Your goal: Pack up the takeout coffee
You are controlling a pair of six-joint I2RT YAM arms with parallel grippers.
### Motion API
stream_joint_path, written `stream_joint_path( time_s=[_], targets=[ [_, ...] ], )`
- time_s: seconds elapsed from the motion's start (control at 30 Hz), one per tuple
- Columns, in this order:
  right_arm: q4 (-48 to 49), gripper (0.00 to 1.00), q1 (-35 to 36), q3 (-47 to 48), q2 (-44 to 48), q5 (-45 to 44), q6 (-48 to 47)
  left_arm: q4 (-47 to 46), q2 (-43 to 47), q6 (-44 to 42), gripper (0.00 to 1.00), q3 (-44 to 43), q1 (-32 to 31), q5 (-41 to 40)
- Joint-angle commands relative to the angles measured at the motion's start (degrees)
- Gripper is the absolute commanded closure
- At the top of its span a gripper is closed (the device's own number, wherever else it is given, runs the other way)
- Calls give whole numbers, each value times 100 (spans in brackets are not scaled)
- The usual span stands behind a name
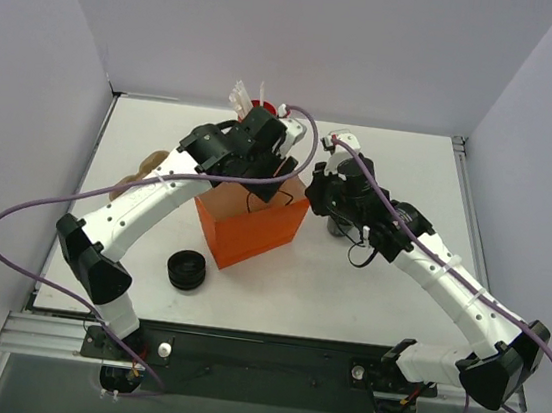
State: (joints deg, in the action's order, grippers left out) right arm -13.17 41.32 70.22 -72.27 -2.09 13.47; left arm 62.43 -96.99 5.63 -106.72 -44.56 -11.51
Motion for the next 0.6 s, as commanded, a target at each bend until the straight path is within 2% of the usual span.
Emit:
stream_joint_path(
  time_s=[0.0,0.03,0.2,0.3,0.33,0.4,0.43,0.5,0.57],
  targets=[
    [-404,100,8,449,-68,-415,225,-135,224,394,23,-832,253,490],
    [-501,100,-1,545,-51,-572,252,-187,242,456,23,-885,324,927],
    [-722,100,43,520,37,-846,638,-802,444,983,22,-632,641,1695],
    [-810,100,69,423,90,-925,849,-996,619,1220,14,-534,843,1705],
    [-810,100,78,397,108,-942,893,-1005,707,1282,3,-552,965,1687],
    [-828,100,87,326,160,-960,999,-1040,848,1571,3,-499,1141,1809],
    [-836,100,95,317,178,-960,1025,-953,857,1686,3,-499,1525,2054],
    [-845,90,104,300,222,-917,1078,-1170,988,2228,3,-63,1984,3401],
    [-906,79,95,335,274,-829,1052,-1917,1216,3114,3,787,2615,4039]
  ],
)
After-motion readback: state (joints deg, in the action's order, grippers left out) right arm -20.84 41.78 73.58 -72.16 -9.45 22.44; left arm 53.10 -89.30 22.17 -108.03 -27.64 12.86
